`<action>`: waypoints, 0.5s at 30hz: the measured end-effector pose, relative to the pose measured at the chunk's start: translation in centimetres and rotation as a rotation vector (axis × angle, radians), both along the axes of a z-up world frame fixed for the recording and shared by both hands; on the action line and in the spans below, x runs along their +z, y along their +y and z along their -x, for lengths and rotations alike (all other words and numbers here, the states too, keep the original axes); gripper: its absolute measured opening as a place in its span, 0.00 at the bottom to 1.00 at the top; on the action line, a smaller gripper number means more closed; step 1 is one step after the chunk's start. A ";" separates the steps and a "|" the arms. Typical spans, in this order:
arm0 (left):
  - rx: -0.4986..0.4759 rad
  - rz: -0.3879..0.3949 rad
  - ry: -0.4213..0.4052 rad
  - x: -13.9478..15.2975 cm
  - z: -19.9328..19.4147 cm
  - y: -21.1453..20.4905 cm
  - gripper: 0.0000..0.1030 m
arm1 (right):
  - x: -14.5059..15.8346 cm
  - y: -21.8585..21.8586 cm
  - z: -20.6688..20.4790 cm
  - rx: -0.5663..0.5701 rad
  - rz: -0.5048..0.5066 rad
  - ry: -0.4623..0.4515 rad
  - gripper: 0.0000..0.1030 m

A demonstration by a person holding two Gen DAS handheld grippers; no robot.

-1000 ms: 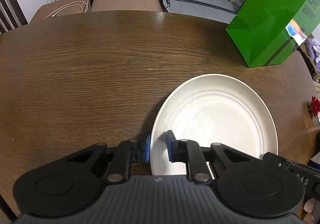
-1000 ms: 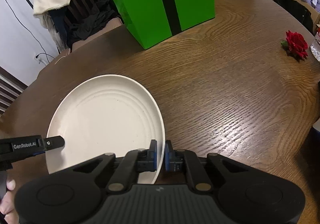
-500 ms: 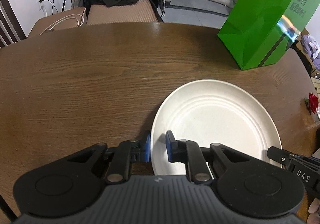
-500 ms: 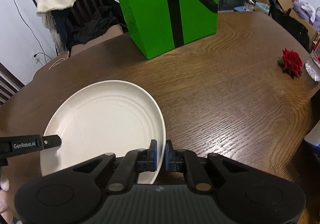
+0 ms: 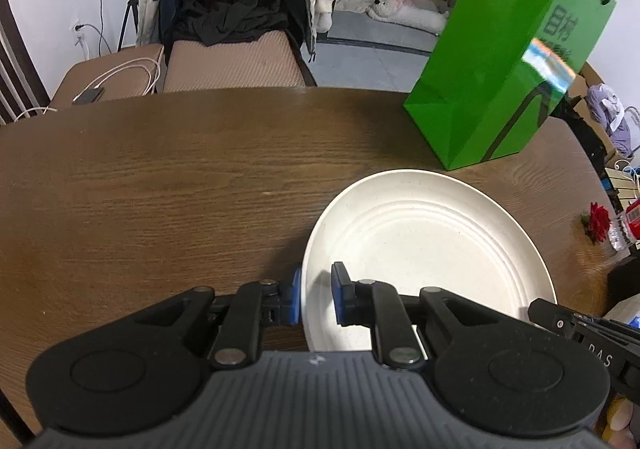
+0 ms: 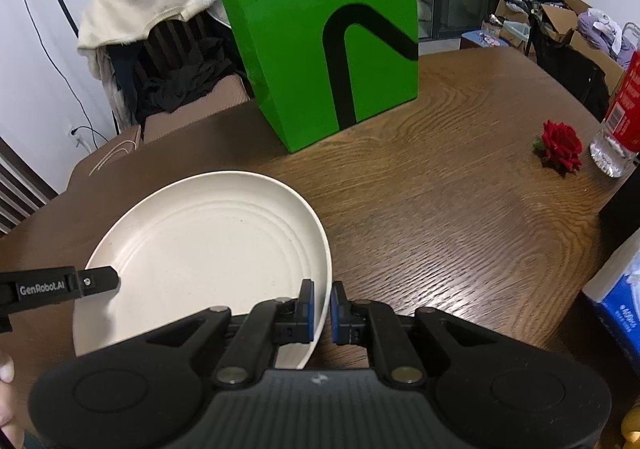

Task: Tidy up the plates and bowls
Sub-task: 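Lift the cream plate with both grippers and carry it back over the bowls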

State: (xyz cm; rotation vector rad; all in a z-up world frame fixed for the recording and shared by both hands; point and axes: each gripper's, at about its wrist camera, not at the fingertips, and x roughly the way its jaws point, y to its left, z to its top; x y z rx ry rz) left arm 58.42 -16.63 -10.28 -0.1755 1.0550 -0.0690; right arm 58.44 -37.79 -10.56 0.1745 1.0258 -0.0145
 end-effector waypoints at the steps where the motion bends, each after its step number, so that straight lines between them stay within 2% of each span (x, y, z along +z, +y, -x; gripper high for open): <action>1: -0.005 -0.001 -0.003 0.2 0.1 -0.1 0.15 | 0.3 -0.1 0.2 -0.001 0.001 -0.005 0.07; 15: -0.034 -0.014 -0.053 3.8 2.1 -1.5 0.15 | 3.6 -1.8 2.8 -0.019 -0.003 -0.059 0.08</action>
